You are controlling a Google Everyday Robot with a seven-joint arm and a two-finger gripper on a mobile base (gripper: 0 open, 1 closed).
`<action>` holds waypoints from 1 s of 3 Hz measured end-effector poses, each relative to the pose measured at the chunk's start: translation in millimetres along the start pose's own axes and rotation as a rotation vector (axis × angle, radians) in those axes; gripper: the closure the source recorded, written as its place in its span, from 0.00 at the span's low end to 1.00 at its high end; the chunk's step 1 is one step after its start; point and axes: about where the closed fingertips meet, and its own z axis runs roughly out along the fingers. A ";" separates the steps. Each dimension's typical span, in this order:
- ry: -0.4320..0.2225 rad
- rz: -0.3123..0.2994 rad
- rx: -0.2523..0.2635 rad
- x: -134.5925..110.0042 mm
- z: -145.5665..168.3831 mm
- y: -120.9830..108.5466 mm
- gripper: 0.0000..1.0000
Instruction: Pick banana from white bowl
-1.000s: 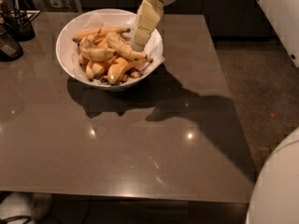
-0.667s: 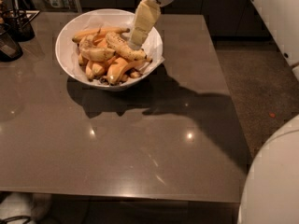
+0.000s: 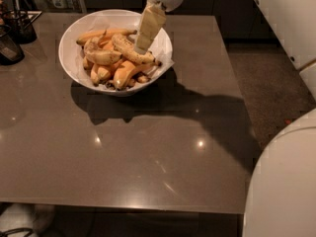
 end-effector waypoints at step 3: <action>0.065 -0.025 -0.039 -3.1 27.7 0.2 0.37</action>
Offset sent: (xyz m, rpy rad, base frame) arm -0.0006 0.0077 -0.0214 -0.0888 0.0533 0.0318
